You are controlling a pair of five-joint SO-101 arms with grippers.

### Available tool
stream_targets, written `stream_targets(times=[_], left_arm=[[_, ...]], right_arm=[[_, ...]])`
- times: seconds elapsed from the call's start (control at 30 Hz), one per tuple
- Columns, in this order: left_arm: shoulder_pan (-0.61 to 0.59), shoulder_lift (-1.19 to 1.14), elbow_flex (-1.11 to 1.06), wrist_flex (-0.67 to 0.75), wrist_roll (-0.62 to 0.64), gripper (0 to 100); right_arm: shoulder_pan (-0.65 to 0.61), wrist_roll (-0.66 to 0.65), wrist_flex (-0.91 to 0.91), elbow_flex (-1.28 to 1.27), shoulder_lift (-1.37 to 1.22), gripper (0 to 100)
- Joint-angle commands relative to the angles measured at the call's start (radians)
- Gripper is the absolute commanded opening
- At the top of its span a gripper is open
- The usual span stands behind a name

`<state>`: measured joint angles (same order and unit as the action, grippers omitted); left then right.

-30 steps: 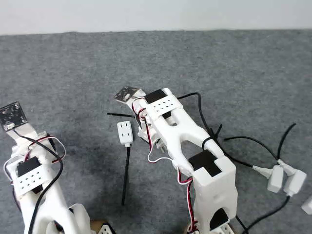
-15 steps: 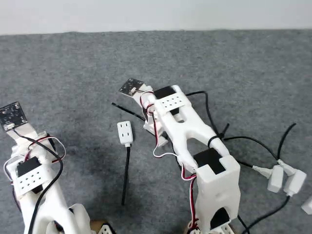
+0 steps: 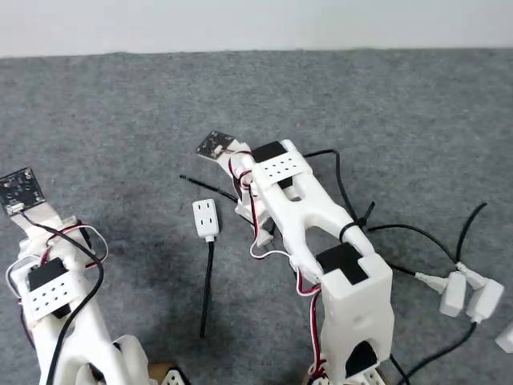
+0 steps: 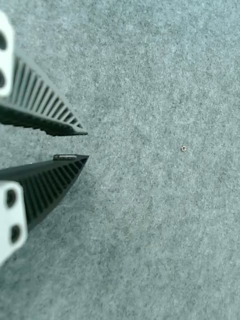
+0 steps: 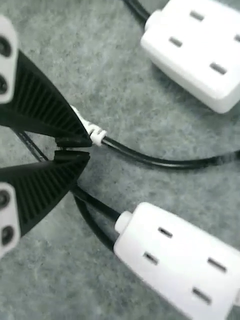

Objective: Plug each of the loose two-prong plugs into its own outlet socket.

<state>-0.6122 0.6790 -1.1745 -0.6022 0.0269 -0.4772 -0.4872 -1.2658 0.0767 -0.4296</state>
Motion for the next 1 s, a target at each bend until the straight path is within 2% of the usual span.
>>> stream_targets(times=[0.0, 0.27, 0.7, 0.87, 0.97], left_arm=[[0.005, -0.002, 0.007, 0.026, -0.038, 7], [0.006, -0.002, 0.001, 0.028, -0.038, 7], [0.006, -0.002, 0.001, 0.028, -0.04, 7], [0.006, -0.002, -0.001, 0.028, -0.04, 7], [0.005, -0.002, -0.001, 0.028, -0.04, 7]], right_arm=[[-0.039, 0.028, -0.035, 0.06, 0.104, 3.6], [-0.076, 0.018, 0.058, -0.083, 0.108, 4.1], [-0.065, -0.018, 0.065, -0.16, 0.107, 4.3], [-0.085, -0.02, 0.064, -0.192, 0.107, 13.0], [-0.084, -0.02, 0.065, -0.195, 0.104, 11.2]])
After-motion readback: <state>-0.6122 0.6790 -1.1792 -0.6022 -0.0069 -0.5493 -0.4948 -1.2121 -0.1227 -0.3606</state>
